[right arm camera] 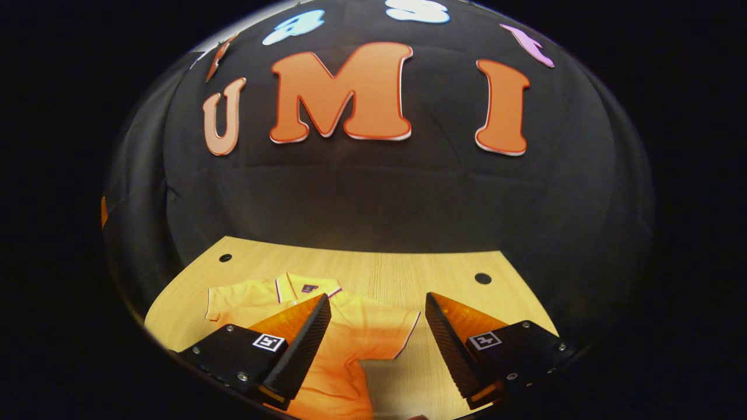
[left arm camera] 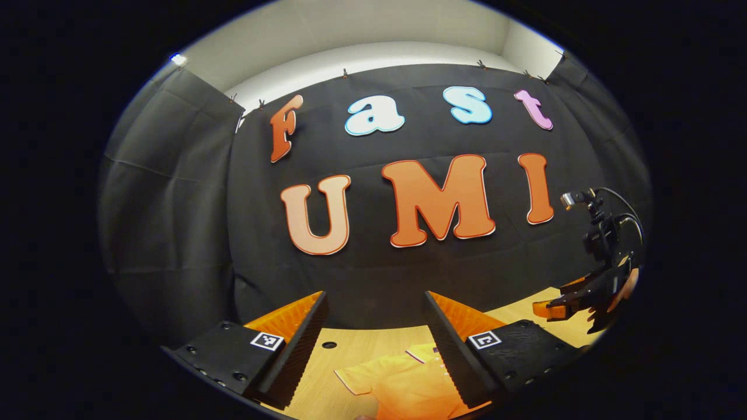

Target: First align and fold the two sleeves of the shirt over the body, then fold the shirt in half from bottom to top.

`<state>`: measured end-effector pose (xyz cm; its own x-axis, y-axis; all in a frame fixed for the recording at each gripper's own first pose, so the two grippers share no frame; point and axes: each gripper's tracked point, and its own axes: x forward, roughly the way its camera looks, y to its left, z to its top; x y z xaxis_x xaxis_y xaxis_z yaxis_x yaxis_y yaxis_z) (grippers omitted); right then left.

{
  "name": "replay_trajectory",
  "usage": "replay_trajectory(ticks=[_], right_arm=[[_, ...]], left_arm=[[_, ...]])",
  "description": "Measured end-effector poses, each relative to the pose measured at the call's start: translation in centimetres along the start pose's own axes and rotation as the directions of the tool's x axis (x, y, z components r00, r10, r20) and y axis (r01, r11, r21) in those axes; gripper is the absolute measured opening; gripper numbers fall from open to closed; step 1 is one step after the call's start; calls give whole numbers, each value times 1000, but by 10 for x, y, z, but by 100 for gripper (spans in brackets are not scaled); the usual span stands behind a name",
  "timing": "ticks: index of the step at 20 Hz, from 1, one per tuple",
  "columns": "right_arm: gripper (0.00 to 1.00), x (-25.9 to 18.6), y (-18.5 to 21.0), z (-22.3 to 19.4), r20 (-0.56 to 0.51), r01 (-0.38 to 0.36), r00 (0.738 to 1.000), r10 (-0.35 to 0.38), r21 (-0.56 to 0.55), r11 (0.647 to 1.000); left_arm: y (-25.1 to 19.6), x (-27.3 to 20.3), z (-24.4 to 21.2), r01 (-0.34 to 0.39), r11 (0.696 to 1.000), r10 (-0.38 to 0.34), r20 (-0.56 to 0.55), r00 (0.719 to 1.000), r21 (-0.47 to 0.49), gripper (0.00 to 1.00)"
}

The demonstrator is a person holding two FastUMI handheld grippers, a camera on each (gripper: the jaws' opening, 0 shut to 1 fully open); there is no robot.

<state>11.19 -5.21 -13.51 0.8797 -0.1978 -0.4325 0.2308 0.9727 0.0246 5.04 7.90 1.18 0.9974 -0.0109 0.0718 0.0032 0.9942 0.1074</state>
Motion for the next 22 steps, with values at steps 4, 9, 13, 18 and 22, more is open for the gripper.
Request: replay_trajectory(ticks=[4,9,13,18,22], right_arm=[[98,30,-13,-27,-128,11,992,-5,45,999],[97,65,-27,-62,-287,29,958,-4,82,996],[92,87,-31,-85,-393,30,919,12,99,995],[89,109,-31,-114,-540,32,842,14,76,997],[77,125,-29,-130,-603,19,797,28,72,997]], left_arm=[[6,-9,-8,-42,999,42,-33,999,1,99],[11,-21,-13,-92,996,93,-57,994,15,99],[16,-31,-16,-139,990,141,-76,987,36,99],[17,-40,-14,-175,983,180,-94,979,63,99],[19,-52,-15,-212,974,219,-103,970,74,99]])
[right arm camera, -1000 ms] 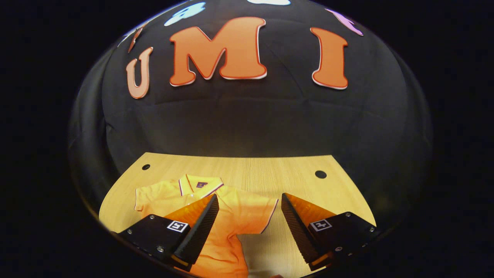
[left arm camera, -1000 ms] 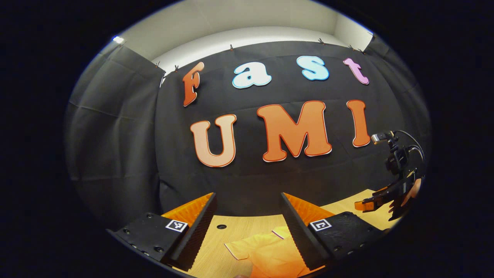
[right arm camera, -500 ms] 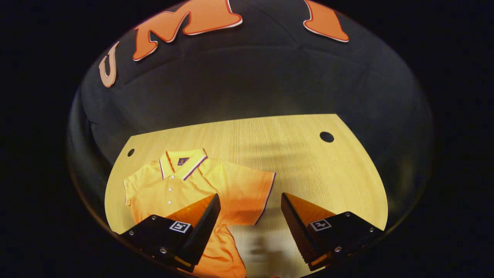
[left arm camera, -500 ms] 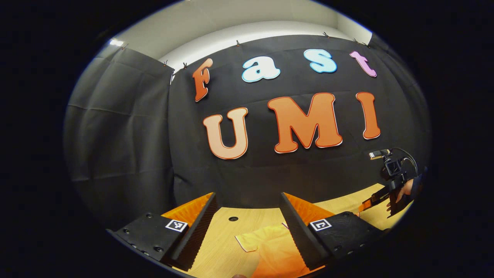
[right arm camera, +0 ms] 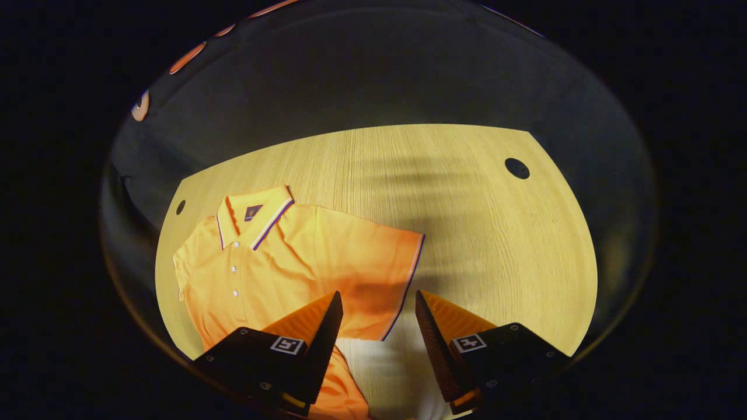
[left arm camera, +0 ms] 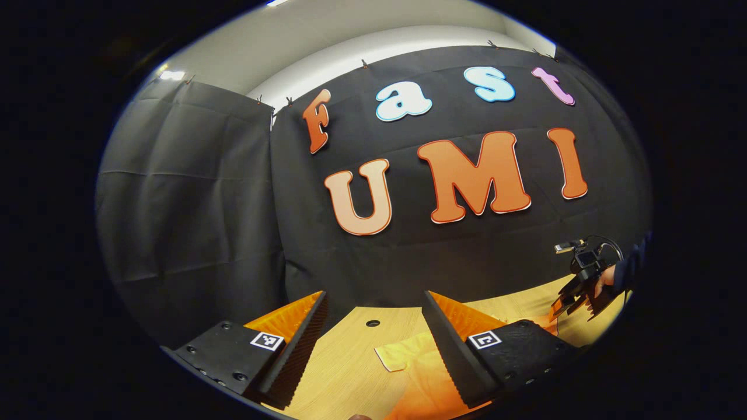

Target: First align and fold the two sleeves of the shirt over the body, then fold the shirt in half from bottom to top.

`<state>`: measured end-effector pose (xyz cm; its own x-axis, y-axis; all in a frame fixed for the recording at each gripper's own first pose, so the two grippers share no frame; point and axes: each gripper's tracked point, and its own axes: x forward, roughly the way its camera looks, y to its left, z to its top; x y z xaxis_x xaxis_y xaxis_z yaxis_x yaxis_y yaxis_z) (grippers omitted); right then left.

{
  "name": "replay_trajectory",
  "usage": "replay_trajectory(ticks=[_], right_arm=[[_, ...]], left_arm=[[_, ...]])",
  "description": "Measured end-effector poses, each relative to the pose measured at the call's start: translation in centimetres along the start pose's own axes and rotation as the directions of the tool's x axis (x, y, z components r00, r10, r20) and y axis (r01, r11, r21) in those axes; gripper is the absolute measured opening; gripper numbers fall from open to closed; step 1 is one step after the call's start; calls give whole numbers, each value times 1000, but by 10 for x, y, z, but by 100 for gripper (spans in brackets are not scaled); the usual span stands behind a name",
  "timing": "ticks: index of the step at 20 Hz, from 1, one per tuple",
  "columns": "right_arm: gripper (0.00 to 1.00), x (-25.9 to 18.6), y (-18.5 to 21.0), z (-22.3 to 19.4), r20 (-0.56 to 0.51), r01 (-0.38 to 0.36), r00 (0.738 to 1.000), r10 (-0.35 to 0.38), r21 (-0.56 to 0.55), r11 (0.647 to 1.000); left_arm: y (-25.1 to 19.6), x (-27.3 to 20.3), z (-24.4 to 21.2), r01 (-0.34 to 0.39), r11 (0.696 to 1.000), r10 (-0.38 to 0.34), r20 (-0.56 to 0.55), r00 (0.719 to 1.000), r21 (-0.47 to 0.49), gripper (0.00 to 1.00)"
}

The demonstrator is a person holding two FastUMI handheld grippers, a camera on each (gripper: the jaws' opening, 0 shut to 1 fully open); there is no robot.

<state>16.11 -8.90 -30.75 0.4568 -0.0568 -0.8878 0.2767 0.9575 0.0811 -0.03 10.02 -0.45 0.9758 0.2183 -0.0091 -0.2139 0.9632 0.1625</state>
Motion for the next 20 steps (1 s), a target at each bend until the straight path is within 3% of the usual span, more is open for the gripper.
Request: replay_trajectory(ticks=[4,12,15,16,18,20], right_arm=[[77,19,1,-4,-77,-10,997,10,-1,1000],[76,49,-12,-22,-169,52,984,-56,-30,998],[40,50,-18,-15,-155,69,986,-64,28,997],[38,50,-17,-14,-157,51,987,-45,36,998],[11,48,-11,-13,-163,-45,985,57,77,996],[5,45,-5,-15,-178,-91,977,115,136,986]], left_arm=[[1,-15,-1,-7,1000,7,-8,1000,12,99],[-9,-9,-5,2,1000,-1,-29,1000,15,100],[-18,-6,-7,22,1000,-21,-42,999,15,100],[-21,-3,-8,33,999,-32,-47,998,15,99],[-24,-3,-6,43,999,-43,-37,998,12,100],[-24,0,-6,49,999,-48,-36,998,9,99]])
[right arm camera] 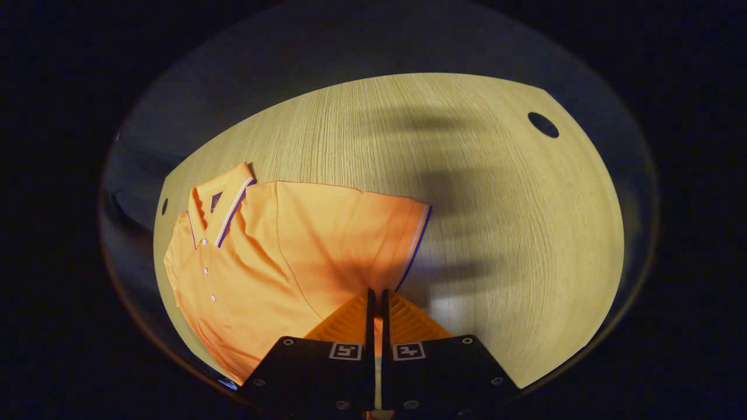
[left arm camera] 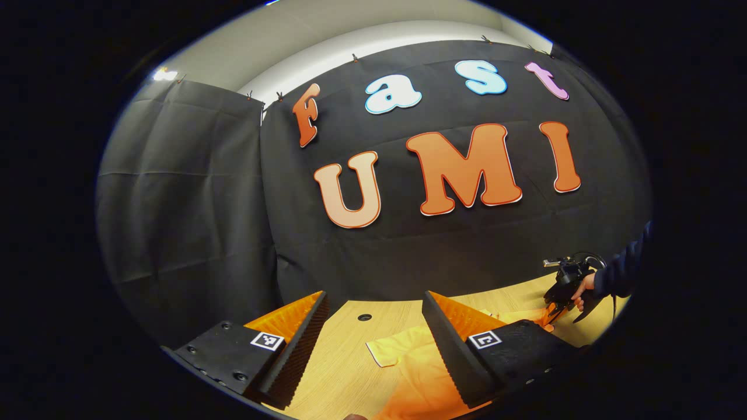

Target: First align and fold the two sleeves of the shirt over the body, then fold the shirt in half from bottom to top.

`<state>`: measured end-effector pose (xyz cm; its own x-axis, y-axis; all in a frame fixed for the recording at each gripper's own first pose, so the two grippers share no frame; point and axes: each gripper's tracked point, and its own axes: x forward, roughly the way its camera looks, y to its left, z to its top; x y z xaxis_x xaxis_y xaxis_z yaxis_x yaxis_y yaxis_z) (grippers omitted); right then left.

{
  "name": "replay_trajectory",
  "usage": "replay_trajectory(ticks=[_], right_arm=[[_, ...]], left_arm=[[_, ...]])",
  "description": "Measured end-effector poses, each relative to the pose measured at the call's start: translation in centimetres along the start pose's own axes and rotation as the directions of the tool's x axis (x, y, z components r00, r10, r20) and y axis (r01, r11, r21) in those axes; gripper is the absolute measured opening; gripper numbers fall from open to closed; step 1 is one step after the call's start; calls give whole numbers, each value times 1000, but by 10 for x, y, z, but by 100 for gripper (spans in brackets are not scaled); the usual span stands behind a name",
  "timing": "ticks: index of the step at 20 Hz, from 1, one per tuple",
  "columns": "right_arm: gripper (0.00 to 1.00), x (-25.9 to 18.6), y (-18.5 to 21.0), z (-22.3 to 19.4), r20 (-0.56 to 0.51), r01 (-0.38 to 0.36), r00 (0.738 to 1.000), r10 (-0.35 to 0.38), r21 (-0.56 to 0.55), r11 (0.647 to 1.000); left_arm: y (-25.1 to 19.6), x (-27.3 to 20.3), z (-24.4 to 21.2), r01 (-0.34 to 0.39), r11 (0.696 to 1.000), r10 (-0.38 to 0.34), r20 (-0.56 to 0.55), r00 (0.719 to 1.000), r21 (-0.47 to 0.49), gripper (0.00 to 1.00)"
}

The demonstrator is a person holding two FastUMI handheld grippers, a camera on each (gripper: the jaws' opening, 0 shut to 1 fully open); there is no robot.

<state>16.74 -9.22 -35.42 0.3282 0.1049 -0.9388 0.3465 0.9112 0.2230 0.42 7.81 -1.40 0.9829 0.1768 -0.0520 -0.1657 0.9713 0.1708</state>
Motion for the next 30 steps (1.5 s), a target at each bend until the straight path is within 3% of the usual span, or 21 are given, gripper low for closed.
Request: replay_trajectory(ticks=[5,14,16,17,18,19,20,21,22,26,27,28,30], right_arm=[[5,-23,31,20,94,-72,993,74,-20,997],[5,-36,111,20,127,-120,980,151,-221,968],[6,-42,139,13,98,-218,966,240,-198,956],[16,-46,150,10,82,-265,955,283,-187,946],[18,-49,155,10,80,-287,949,306,-184,940],[26,-50,154,12,93,-277,950,297,-184,943],[28,-51,154,15,113,-263,951,287,-186,947],[19,-52,150,17,130,-245,954,272,-191,951],[33,-55,146,18,148,-221,957,251,-194,956],[59,-84,134,22,243,-155,948,204,-204,967],[58,-93,132,22,272,-139,944,187,-189,972],[72,-103,131,22,306,-124,936,172,-168,978],[82,-120,126,23,383,-89,914,132,-127,988]], left_arm=[[2,6,-6,12,1000,-13,-16,1000,-21,99],[23,10,-22,-16,998,13,-40,999,-67,99],[29,9,-28,-25,997,22,-50,998,-76,99],[32,11,-32,-30,996,25,-57,998,-83,99],[36,13,-34,-35,995,29,-62,998,-90,99],[40,15,-38,-38,994,31,-70,997,-98,99],[44,17,-43,-40,994,31,-83,996,-105,99],[49,22,-49,-45,993,34,-96,995,-112,99],[54,29,-54,-42,992,28,-110,994,-121,99],[63,65,-80,23,991,-45,-165,985,-128,99],[64,75,-88,53,990,-77,-185,980,-133,99],[65,88,-96,81,988,-107,-205,973,-132,99],[67,117,-109,137,984,-161,-221,962,-117,99]])
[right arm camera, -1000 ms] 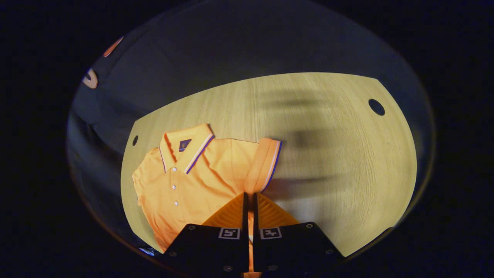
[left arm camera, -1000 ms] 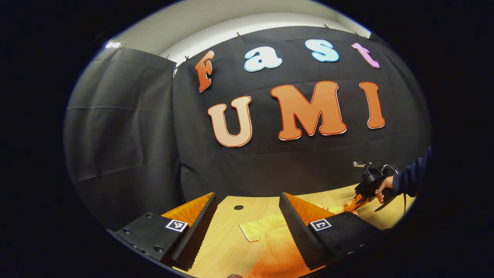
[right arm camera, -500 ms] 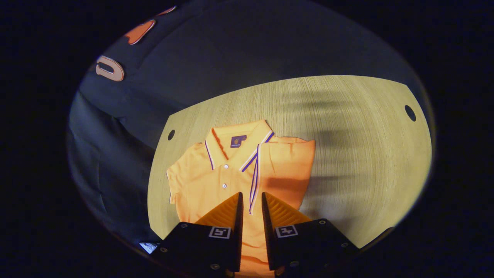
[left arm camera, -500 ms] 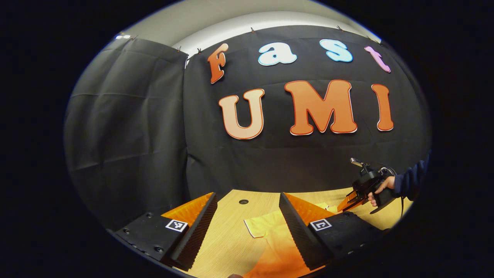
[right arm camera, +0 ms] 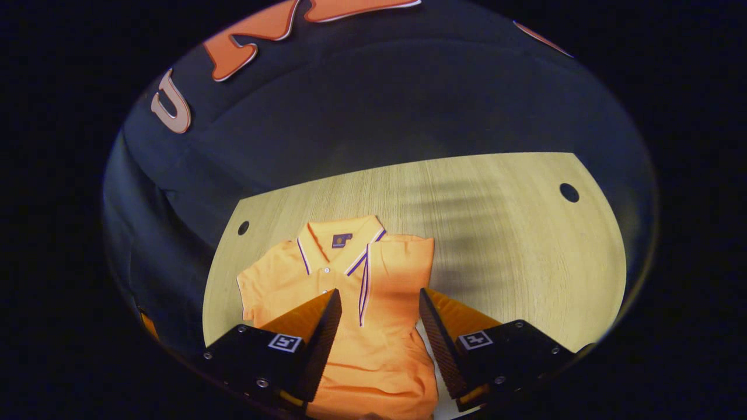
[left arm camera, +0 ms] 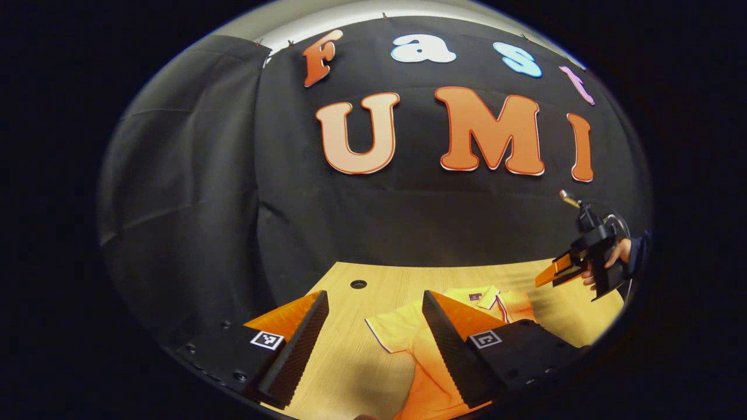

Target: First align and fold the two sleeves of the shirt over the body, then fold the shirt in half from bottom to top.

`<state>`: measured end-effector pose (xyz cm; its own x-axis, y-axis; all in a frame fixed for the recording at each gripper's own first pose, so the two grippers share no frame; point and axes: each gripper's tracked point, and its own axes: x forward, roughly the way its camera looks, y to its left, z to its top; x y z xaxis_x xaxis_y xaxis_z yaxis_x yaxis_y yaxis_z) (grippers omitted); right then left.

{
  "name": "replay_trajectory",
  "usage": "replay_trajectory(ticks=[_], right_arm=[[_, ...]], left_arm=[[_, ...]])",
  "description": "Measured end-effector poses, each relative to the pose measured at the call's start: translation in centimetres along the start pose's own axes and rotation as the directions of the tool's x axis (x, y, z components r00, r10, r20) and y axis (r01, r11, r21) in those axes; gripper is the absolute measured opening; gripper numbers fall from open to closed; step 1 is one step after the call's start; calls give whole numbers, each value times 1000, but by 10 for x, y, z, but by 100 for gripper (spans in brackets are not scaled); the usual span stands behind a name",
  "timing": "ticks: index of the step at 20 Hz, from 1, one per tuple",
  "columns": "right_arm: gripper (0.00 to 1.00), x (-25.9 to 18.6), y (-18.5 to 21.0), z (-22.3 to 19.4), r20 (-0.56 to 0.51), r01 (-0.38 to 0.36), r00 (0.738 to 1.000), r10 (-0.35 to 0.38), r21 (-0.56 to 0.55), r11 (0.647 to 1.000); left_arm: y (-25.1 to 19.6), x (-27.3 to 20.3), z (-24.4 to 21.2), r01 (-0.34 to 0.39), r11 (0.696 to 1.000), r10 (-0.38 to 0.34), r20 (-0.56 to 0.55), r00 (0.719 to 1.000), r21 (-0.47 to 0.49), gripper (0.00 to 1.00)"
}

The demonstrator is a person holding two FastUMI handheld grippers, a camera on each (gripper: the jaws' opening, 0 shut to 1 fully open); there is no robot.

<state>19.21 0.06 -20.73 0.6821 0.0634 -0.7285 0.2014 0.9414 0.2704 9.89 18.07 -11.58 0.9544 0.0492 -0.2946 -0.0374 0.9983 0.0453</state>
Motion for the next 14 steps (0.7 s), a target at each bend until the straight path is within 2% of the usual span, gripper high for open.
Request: replay_trajectory(ticks=[1,5,8,12,14], right_arm=[[89,-8,-2,1,28,27,999,-28,9,1000],[95,-41,-3,-3,115,113,986,-118,50,992],[96,-73,-6,-4,211,179,958,-193,83,980],[96,-124,-12,-12,325,265,901,-288,112,958],[96,-147,-15,-19,359,296,878,-316,110,949]], left_arm=[[3,12,-4,28,1000,-28,-17,999,14,99],[7,63,-25,123,992,-122,-99,988,12,99],[7,99,-50,175,984,-179,-206,962,-37,99],[1,145,-88,202,968,-243,-368,898,-148,100],[2,163,-112,173,967,-242,-472,848,-185,98]])
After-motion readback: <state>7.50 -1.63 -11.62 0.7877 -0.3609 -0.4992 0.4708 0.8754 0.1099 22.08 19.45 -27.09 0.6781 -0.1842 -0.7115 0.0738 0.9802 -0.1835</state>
